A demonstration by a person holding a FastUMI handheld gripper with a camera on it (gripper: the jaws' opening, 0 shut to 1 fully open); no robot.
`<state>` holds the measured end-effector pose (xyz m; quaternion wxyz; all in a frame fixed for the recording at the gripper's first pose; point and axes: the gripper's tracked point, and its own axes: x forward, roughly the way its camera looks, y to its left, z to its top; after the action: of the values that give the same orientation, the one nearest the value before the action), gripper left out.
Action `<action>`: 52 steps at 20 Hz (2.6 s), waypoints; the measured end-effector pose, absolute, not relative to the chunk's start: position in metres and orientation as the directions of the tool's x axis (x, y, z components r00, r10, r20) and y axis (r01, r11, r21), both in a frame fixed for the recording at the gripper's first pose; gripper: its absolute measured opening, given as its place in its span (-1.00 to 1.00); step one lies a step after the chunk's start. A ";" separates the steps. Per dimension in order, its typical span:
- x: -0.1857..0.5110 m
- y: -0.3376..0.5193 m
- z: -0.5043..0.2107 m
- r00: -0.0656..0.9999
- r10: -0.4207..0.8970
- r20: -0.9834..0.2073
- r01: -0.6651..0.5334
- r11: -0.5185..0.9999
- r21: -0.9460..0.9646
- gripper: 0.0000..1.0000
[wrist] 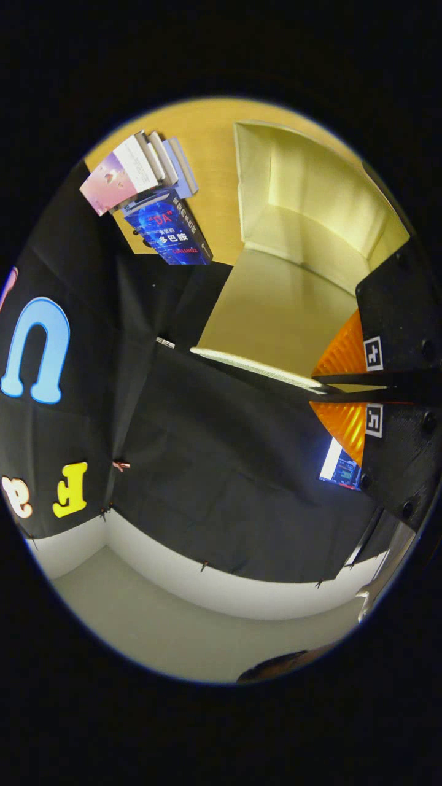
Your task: Open the storage box then place both shoes into the box .Put the left shoe in first, then the right shoe, with the right side of both shoes facing outward in a uniform manner.
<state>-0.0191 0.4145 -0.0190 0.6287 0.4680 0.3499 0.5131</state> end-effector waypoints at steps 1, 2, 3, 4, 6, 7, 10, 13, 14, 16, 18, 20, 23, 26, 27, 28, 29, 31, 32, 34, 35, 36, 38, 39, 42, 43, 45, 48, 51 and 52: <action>-0.022 0.433 -0.017 0.218 0.976 0.018 -0.323 0.055 0.945 -0.91; -0.024 0.449 -0.017 0.209 0.978 -0.005 -0.323 0.074 0.944 -0.89; -0.025 0.464 -0.017 0.203 0.979 -0.020 -0.334 0.089 0.938 -0.88; -0.026 0.481 -0.020 0.201 0.979 -0.032 -0.350 0.102 0.931 -0.85; -0.029 0.503 -0.025 0.189 0.980 -0.055 -0.359 0.121 0.925 -0.80; -0.032 0.512 -0.027 0.182 0.981 -0.063 -0.360 0.126 0.924 -0.80; -0.038 0.519 -0.038 0.171 0.981 -0.096 -0.371 0.154 0.916 -0.66; -0.040 0.510 -0.036 0.185 0.978 -0.101 -0.409 0.170 0.897 -0.14; -0.039 0.502 -0.035 0.203 0.974 -0.101 -0.427 0.180 0.886 0.09; -0.034 0.475 -0.034 0.263 0.959 -0.108 -0.475 0.226 0.850 0.41; -0.023 0.441 -0.039 0.359 0.923 -0.135 -0.528 0.321 0.787 0.66; -0.012 0.393 -0.050 0.478 0.859 -0.182 -0.555 0.456 0.696 0.66; -0.005 0.309 -0.079 0.637 0.723 -0.268 -0.513 0.657 0.553 0.66; -0.017 0.233 -0.119 0.723 0.572 -0.388 -0.415 0.808 0.418 0.66; -0.019 0.206 -0.138 0.745 0.505 -0.436 -0.366 0.856 0.367 0.66; -0.023 0.179 -0.156 0.762 0.439 -0.476 -0.317 0.894 0.316 0.66; -0.028 0.156 -0.173 0.772 0.373 -0.514 -0.269 0.925 0.268 0.67; -0.044 0.114 -0.217 0.758 0.259 -0.599 -0.183 0.965 0.186 0.66; -0.055 0.099 -0.238 0.736 0.222 -0.639 -0.152 0.975 0.164 0.66; -0.076 0.081 -0.274 0.692 0.170 -0.702 -0.111 0.985 0.130 0.65; -0.081 0.075 -0.294 0.672 0.151 -0.725 -0.102 0.989 0.111 0.65; -0.084 0.071 -0.309 0.656 0.141 -0.742 -0.101 0.990 0.099 0.62; -0.086 0.068 -0.339 0.628 0.138 -0.766 -0.111 0.990 0.087 0.60; -0.085 0.067 -0.353 0.615 0.130 -0.777 -0.113 0.991 0.077 0.59; -0.082 0.065 -0.385 0.581 0.115 -0.806 -0.111 0.992 0.062 0.42; -0.080 0.064 -0.394 0.574 0.108 -0.812 -0.110 0.992 0.054 0.42; -0.071 0.068 -0.403 0.582 0.112 -0.806 -0.108 0.992 0.060 0.33; -0.059 0.068 -0.403 0.618 0.081 -0.782 -0.079 0.996 0.041 0.16; -0.061 0.068 -0.402 0.659 0.072 -0.749 -0.050 0.997 0.052 0.16; -0.061 0.068 -0.402 0.661 0.069 -0.747 -0.023 0.997 0.072 0.13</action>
<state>-0.0608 0.0678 -0.4016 0.9109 0.0281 0.4109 0.0255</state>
